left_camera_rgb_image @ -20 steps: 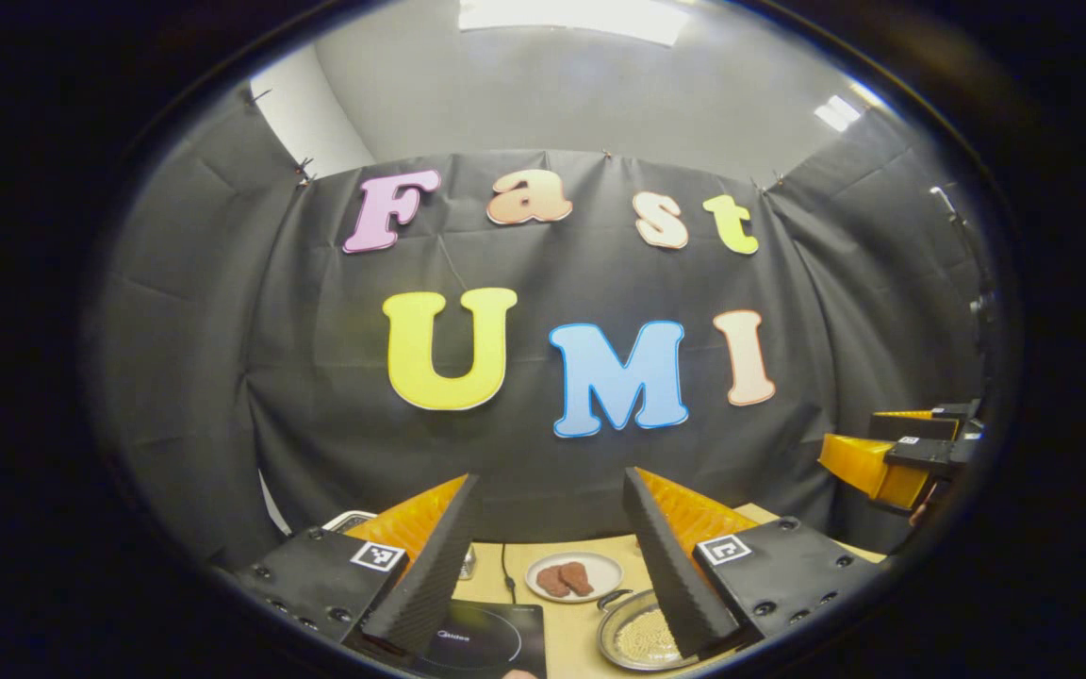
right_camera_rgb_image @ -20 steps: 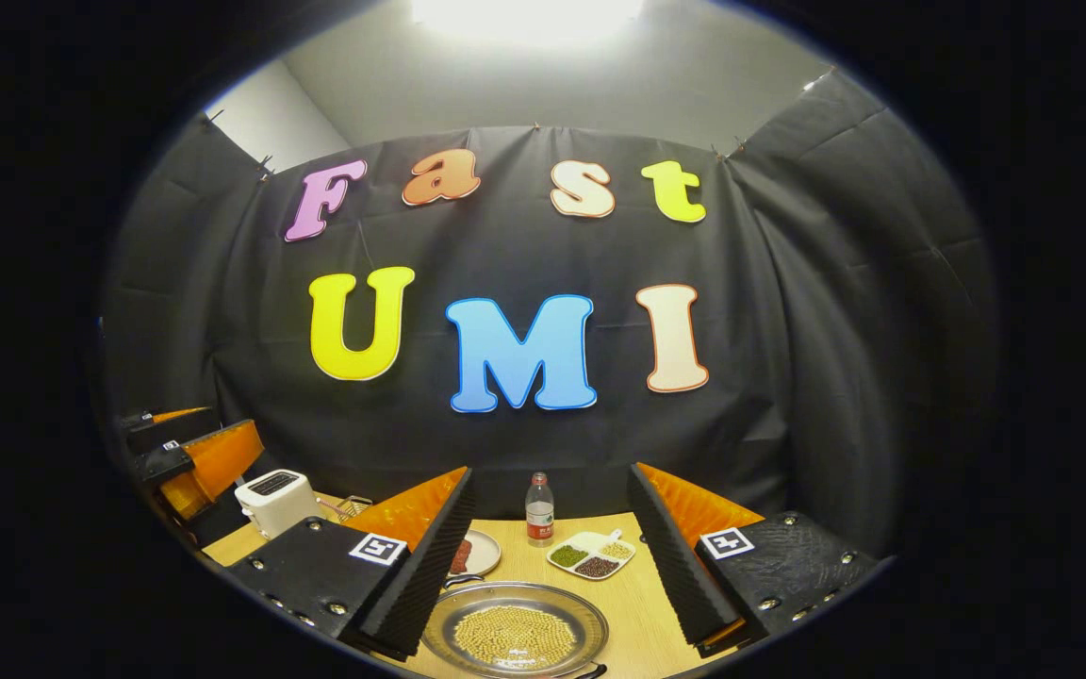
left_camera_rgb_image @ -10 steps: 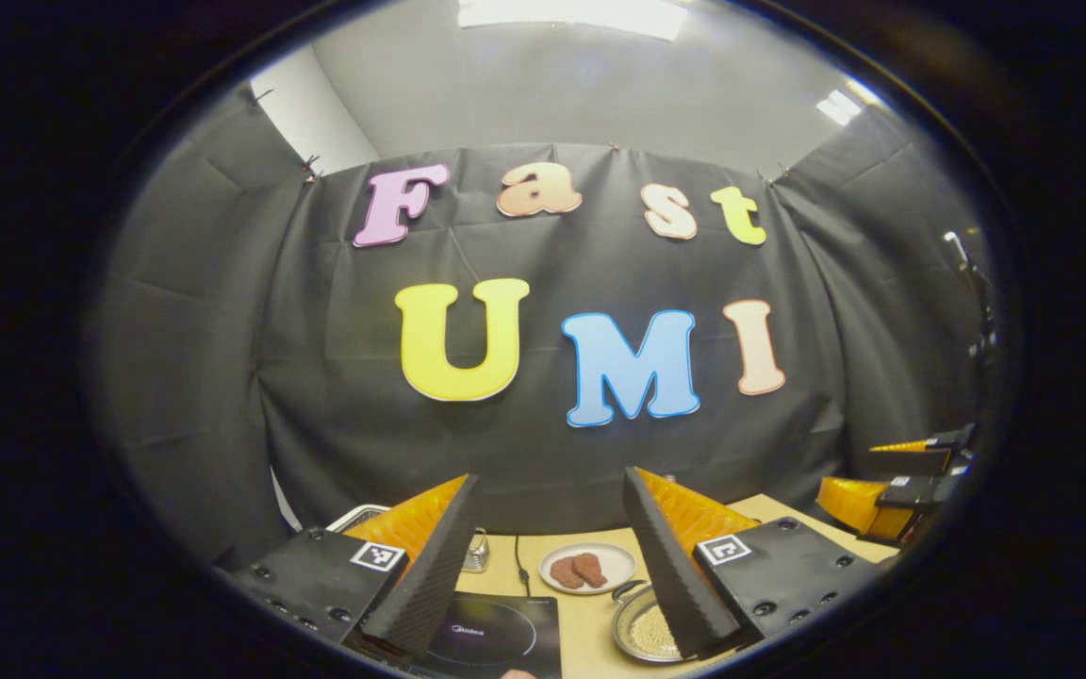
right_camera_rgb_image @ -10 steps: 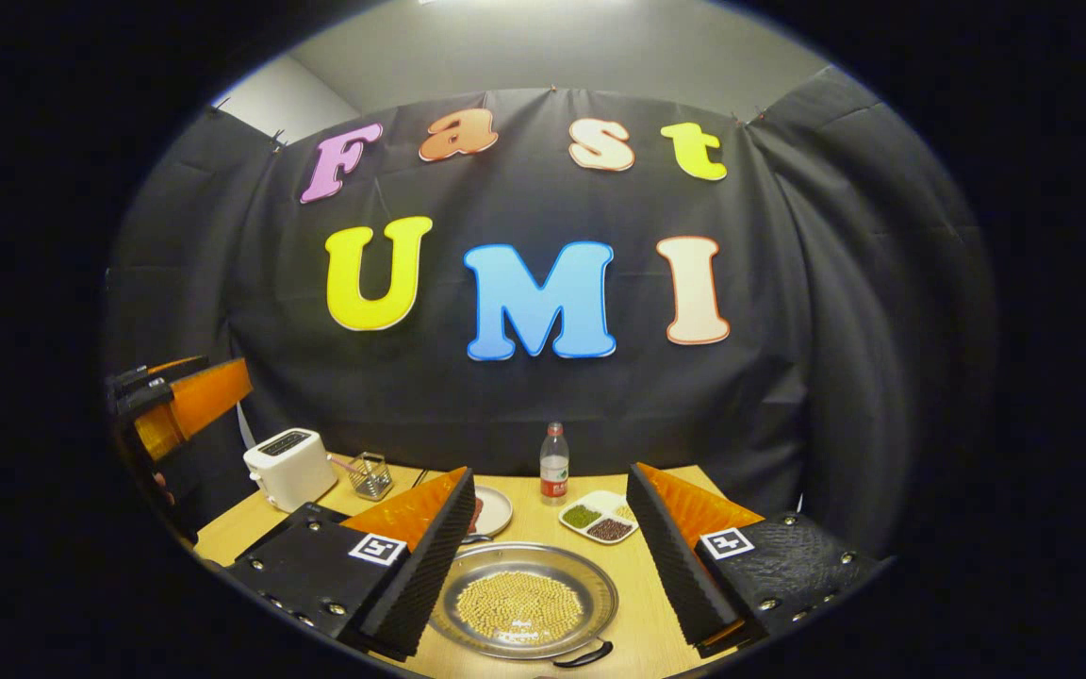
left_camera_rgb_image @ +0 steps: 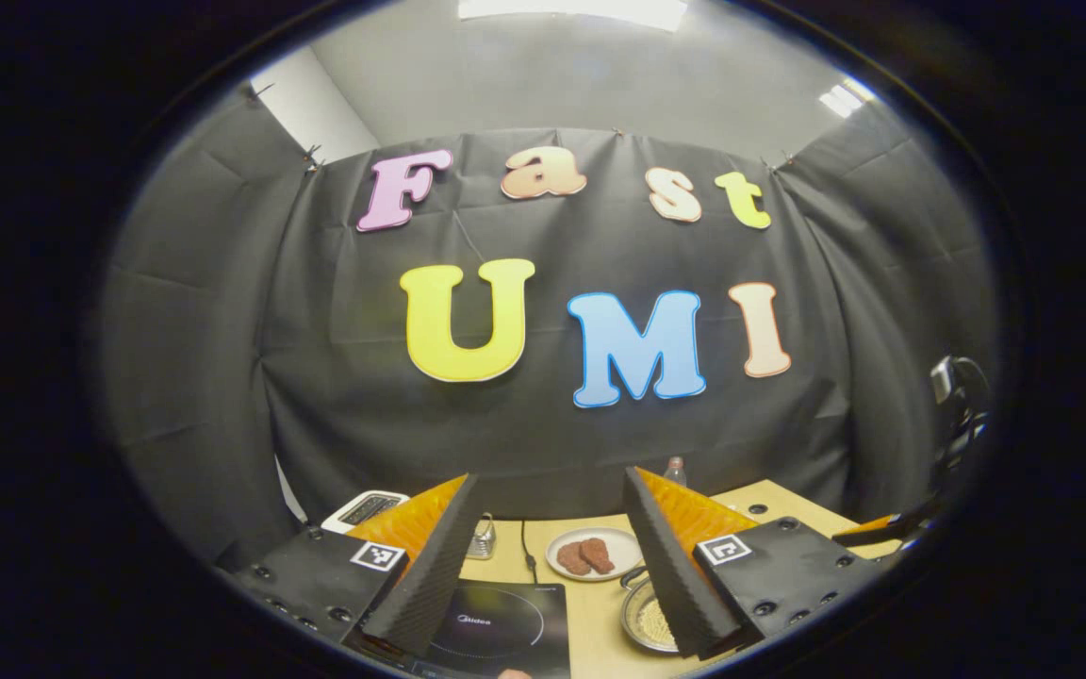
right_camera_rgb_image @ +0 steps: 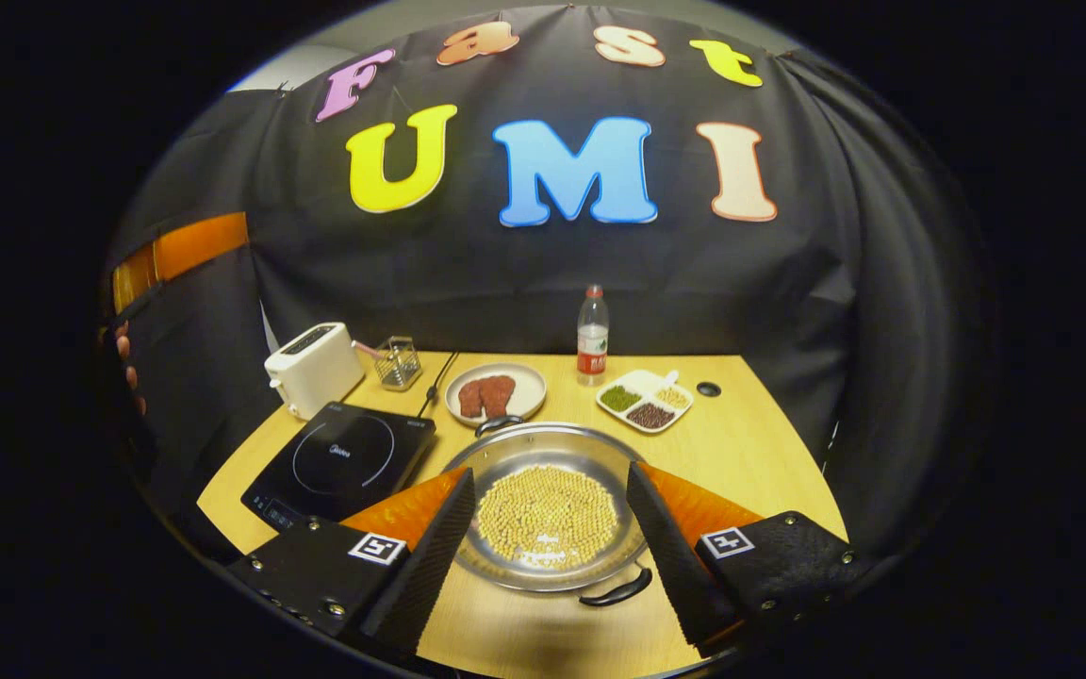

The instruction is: First push the handle of the pot to place it horizontally, then grasp the pot with both hands and set it on the induction cooktop.

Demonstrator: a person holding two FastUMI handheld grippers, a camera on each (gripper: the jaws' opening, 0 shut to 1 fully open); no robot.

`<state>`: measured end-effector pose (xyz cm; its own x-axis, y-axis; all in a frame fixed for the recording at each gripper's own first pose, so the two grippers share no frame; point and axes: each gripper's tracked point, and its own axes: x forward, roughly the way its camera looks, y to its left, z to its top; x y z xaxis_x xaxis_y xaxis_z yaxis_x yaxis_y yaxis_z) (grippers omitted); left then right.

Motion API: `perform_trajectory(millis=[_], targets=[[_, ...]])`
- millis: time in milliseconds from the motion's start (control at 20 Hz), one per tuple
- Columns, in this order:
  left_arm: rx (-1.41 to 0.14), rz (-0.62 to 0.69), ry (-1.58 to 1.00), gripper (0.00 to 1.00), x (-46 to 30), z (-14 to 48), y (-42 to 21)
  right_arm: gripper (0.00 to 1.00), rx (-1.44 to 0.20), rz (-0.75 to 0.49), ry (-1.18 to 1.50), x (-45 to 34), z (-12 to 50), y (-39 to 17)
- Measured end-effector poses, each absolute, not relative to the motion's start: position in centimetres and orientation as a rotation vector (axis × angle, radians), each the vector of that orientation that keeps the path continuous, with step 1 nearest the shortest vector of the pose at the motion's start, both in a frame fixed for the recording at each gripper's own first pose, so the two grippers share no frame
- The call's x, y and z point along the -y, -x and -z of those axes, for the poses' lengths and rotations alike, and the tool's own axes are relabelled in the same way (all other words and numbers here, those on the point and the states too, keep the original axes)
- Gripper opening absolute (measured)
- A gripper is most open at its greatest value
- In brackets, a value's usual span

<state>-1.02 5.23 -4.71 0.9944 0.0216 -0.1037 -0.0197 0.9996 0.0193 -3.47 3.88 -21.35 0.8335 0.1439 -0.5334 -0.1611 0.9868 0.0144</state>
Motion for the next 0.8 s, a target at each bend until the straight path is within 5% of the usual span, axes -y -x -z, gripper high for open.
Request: perform_trajectory(millis=[250, 350, 400, 550, 600, 700, 800], targets=[[-0.115, -0.026, -0.028, 0.96, -5.5, 5.3, 0.9, 0.95, -0.778, -0.210, 0.000, -4.5, 27.5, 6.4], [-0.115, -0.028, -0.031, 0.98, -5.7, 5.4, 0.7, 0.85, -0.844, -0.219, -0.002, -4.6, 29.5, 7.5], [-0.123, -0.028, -0.031, 0.97, -5.6, 5.7, 0.8, 0.68, -0.869, -0.205, 0.008, -4.1, 29.9, 7.8], [-0.137, -0.031, -0.033, 0.97, -5.8, 6.2, 0.7, 0.42, -0.937, -0.189, 0.025, -3.7, 32.4, 8.4], [-0.139, -0.032, -0.034, 0.97, -5.9, 6.3, 0.7, 0.24, -0.966, -0.201, 0.012, -3.9, 33.0, 8.6], [-0.142, -0.037, -0.038, 0.98, -6.1, 6.4, 0.7, 0.23, -1.033, -0.219, 0.004, -4.3, 34.3, 9.3], [-0.144, -0.047, -0.042, 0.98, -6.4, 6.5, 0.8, 0.05, -1.061, -0.209, -0.002, -3.8, 35.1, 9.4]])
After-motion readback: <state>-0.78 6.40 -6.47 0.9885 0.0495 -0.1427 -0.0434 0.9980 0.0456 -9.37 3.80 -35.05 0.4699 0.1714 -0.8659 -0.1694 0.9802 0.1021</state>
